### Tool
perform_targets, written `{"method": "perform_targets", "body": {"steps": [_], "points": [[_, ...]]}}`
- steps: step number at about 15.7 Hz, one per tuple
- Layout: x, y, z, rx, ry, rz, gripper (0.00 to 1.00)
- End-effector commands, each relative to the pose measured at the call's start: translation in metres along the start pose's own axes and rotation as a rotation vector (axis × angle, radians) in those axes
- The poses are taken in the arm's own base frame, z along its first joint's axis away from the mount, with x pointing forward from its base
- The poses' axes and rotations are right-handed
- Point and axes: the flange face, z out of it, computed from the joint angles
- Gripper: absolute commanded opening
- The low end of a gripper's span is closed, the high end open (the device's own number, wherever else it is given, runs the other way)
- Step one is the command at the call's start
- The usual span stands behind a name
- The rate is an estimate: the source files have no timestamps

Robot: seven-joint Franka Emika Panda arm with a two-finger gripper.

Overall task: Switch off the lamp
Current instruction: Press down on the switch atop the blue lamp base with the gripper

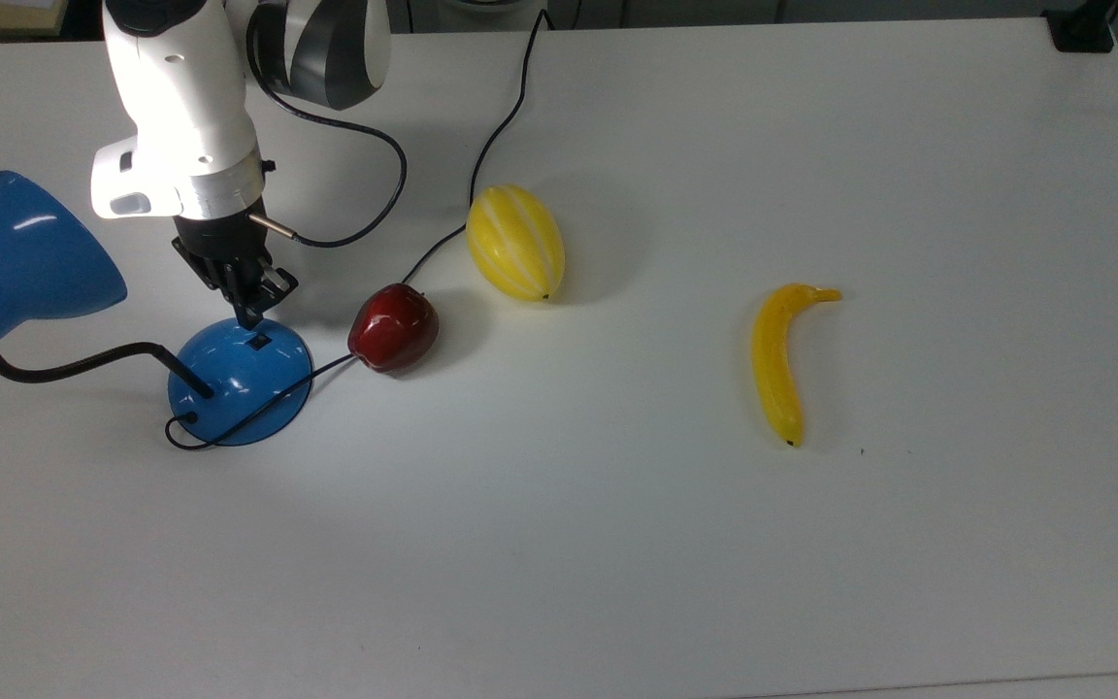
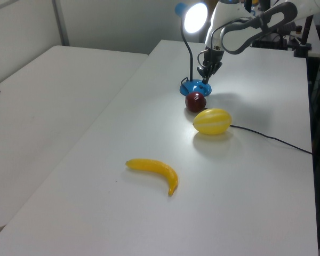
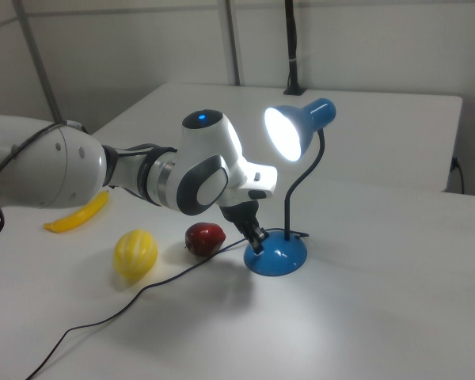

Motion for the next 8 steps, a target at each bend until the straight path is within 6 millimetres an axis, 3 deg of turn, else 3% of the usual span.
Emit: {"method": "perform_targets", "body": {"steps": [1, 8], "points": [[0.0031, -0.0182, 0.0049, -0.015, 0.028, 0.023, 0.0], [0.0018, -0.0191, 0.0099, -0.02, 0.024, 0.022, 0.0]]}}
